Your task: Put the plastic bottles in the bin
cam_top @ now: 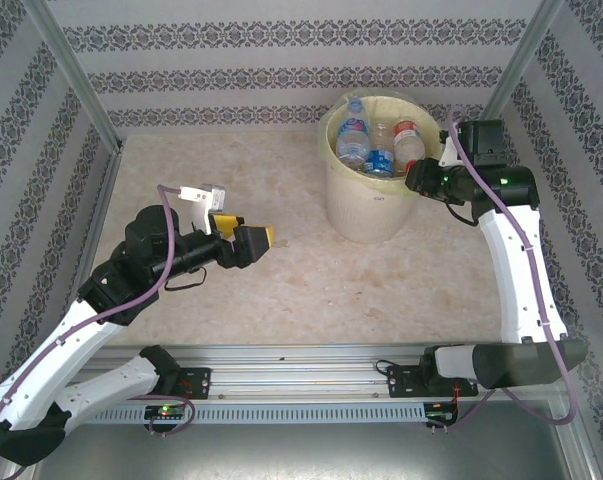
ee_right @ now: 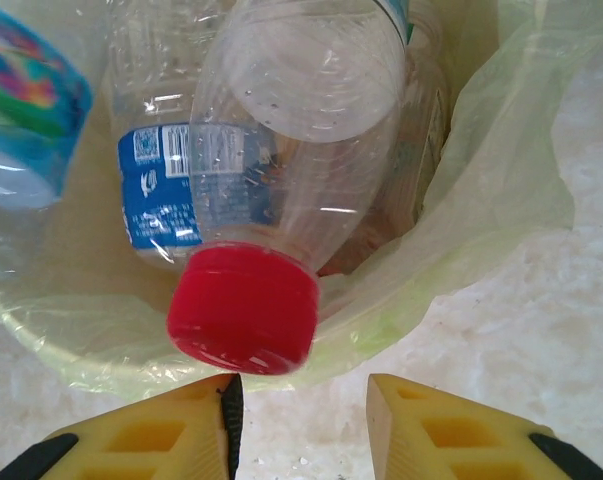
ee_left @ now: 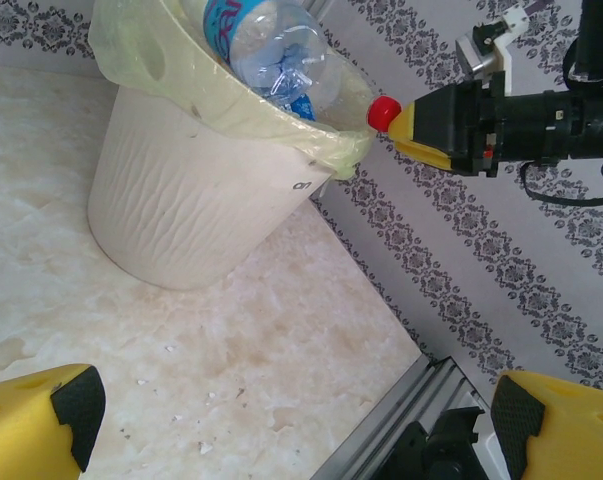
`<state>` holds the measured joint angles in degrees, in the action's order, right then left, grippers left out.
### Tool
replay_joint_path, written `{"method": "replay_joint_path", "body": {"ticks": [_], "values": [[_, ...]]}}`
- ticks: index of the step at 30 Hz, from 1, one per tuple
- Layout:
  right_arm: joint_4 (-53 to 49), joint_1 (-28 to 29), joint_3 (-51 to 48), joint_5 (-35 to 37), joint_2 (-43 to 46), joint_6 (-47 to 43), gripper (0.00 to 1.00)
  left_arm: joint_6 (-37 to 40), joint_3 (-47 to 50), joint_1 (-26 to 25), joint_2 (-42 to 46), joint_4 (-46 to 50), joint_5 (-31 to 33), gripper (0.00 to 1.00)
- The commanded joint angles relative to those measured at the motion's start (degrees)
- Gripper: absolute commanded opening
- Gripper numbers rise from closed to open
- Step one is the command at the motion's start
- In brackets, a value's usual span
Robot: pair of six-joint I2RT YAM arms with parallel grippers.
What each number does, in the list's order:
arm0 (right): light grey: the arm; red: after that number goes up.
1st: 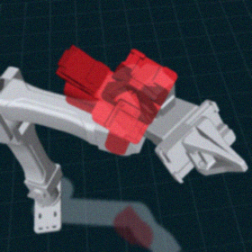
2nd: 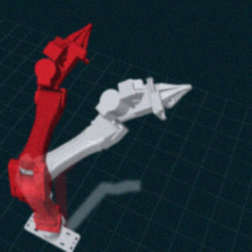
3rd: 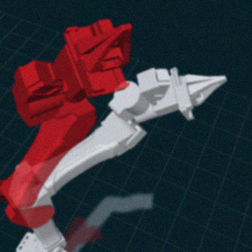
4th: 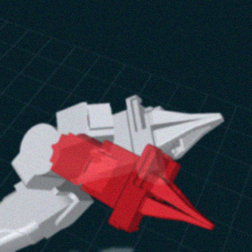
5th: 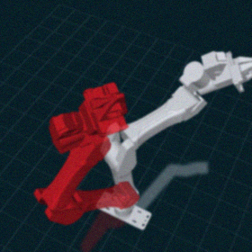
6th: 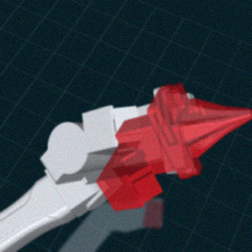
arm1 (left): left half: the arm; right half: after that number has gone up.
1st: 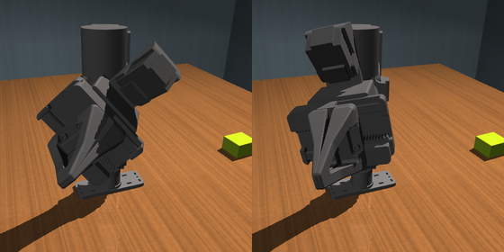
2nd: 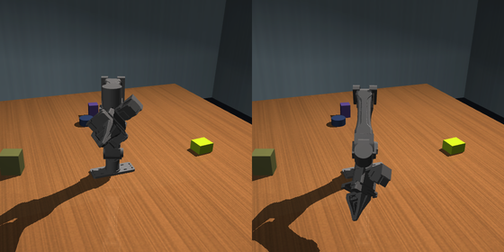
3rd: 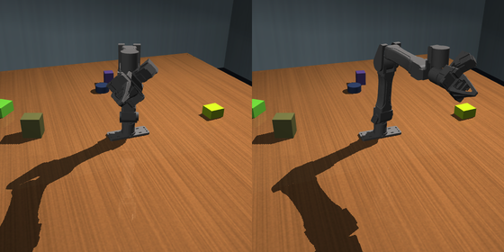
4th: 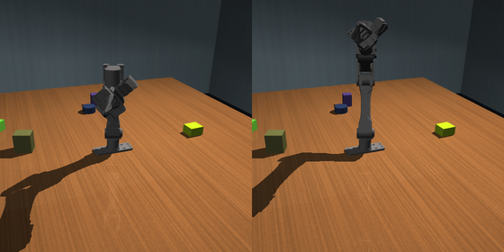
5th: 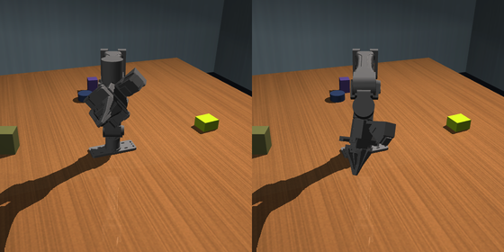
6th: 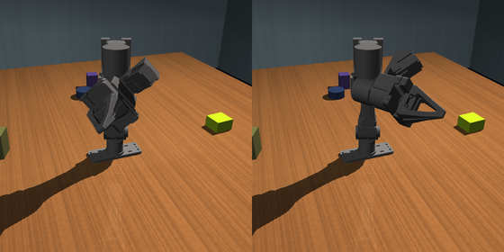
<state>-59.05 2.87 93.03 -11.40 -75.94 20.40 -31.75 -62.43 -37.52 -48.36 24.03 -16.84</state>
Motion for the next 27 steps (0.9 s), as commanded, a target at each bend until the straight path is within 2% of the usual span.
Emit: {"method": "replay_joint_path", "body": {"ticks": [1, 13, 21, 27], "values": [[1.17, 0.11, -0.19, 1.26, 1.25, 0.12, 0.4, -0.26, 0.48, -0.8, 1.05, -0.57, 0.11, 1.0], [0.27, -0.14, -1.06, -6.89, 11.23, -1.22, 0.65, 1.75, -0.42, -0.8, 0.29, 0.14, 0.16, 1.0], [4.76, 0.38, -5.85, -14.44, 19.28, -2.79, 0.98, 4.44, -2.06, -0.8, -0.84, 1.64, 1.19, 1.0], [7.59, 0.67, -9.02, -14.9, 22.07, -1.76, 0.98, 7.87, -3.98, -0.72, -1.39, 3.03, 4.57, 1.0]]}}
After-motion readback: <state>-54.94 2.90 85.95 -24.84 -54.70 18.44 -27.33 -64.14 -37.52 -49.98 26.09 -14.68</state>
